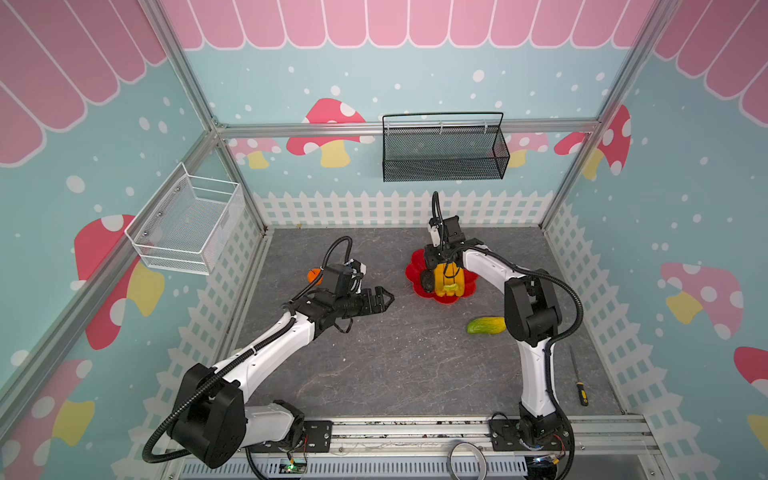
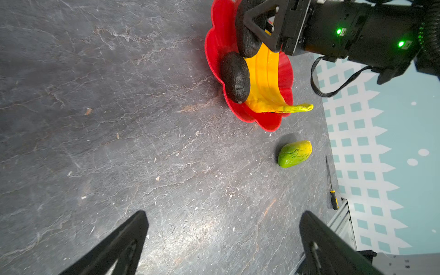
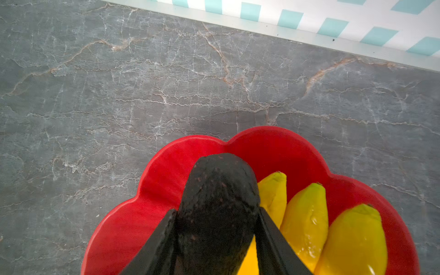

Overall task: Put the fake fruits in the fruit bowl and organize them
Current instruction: 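Lift second avocado into bowl beside the first and release, then move right gripper to green papaya, grasp and lift it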

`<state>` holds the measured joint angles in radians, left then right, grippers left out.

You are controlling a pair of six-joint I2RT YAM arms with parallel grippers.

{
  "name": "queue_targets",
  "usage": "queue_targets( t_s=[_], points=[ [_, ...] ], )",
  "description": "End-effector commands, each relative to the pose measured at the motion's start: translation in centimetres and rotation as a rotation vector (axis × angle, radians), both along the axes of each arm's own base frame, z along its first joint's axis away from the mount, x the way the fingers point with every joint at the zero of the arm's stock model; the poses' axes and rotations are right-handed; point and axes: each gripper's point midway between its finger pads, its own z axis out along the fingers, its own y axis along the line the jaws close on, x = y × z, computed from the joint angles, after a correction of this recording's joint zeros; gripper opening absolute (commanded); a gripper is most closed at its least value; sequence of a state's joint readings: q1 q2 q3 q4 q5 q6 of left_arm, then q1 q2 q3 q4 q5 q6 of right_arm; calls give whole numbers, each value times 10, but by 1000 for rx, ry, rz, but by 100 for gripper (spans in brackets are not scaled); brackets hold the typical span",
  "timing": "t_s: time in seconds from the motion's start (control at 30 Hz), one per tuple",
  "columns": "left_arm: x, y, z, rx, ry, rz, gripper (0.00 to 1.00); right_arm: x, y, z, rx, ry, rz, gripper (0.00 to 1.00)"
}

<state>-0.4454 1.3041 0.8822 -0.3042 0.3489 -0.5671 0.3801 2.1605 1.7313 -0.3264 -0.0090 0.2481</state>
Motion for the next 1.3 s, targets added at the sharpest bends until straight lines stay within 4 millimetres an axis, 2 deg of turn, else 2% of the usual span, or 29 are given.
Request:
queue_targets(
  t_s=[0.0,0.07,0.17,0.27,0.37,0.47,0.53,0.6,0.73,0.83,0.93,1.0,1.17,1.2,1.27],
  points=[
    [9,-5,14,-27,-47,-16,99,4,0,-8,-12,11,17,54],
    [9,-6,14,-30,-45,-17,99,4,0,-7,-9,11,21,60],
    [8,-7,15,-34,-46,-18,99,3,2,-2,-1,6,25,74],
    [6,-6,16,-36,-47,-17,99,3,1,6,3,-7,25,80],
    [2,-6,19,-41,-56,-17,99,0,0,31,13,-43,22,81],
    [-3,-6,23,-48,-68,-25,99,-14,-12,60,13,-79,-12,83],
    [-8,-10,28,-49,-87,-48,99,-36,-32,73,2,-87,-76,84],
    [-16,-18,31,-46,-112,-95,99,-66,-55,77,4,-79,-140,85],
    [-37,-45,38,-46,-181,-226,99,-131,-113,60,-24,-9,-274,91],
    [-50,-69,40,-19,-250,-327,99,-169,-153,44,-16,95,-382,91],
    [-66,-98,41,97,-352,-456,99,-203,-167,33,95,143,-463,92],
    [-69,-109,45,127,-365,-486,99,-224,-168,27,182,159,-520,92],
    [-72,-115,46,88,-374,-481,99,-265,-149,-4,481,320,-705,92],
    [-74,-115,44,86,-369,-482,99,-271,-147,-8,506,362,-752,91],
    [-77,-113,41,84,-360,-482,99,-277,-156,-6,478,371,-857,91]
  ],
)
